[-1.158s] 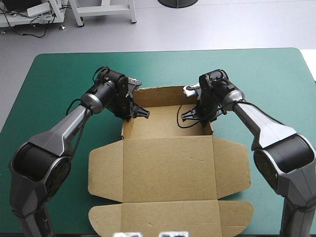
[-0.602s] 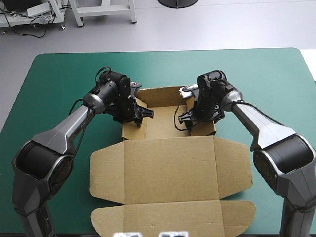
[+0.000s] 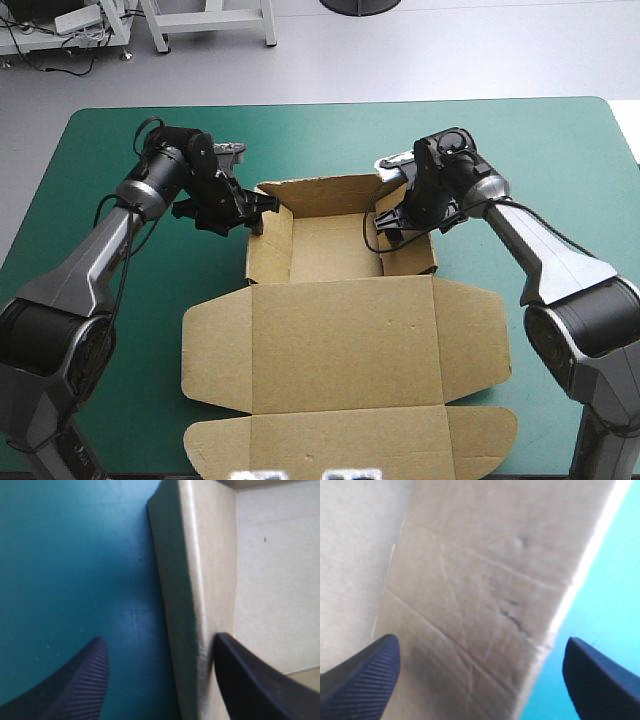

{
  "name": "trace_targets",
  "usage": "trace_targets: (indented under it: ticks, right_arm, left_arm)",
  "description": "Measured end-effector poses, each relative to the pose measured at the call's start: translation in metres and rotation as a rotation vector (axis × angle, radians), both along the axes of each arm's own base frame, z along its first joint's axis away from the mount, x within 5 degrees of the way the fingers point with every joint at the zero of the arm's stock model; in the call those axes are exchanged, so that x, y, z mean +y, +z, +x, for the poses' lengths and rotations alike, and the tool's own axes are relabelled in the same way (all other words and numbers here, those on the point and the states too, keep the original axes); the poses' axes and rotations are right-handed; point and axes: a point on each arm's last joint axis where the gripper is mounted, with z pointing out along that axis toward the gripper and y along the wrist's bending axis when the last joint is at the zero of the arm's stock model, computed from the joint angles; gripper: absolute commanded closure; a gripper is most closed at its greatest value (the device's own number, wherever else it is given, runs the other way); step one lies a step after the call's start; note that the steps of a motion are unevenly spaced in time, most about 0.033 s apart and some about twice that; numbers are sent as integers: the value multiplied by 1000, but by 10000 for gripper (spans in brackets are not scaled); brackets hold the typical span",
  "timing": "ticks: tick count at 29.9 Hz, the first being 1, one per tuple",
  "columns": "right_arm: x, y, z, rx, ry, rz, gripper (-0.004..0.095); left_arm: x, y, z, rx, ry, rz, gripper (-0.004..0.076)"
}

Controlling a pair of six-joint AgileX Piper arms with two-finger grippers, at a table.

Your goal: Fold the box

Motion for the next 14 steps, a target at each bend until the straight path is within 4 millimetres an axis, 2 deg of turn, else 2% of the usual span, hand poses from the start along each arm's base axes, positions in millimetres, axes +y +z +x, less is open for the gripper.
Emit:
trace_targets:
  ticks: [5,9,11,14]
  right_arm:
    - [-7,27,2,-73,18,37,95]
    - [-8,57,-2,-155,38,68,175]
    - [-10,73,-7,-197,52,79,260]
    - [-14,96,-17,-256,66,96,429]
  left_arm:
    - [23,17,-1,-59,-50,-1,282]
    - [42,35,-6,-123,-46,5,290]
    - [49,50,-12,-184,-61,7,341]
    - [53,75,-25,-281,-98,13,508]
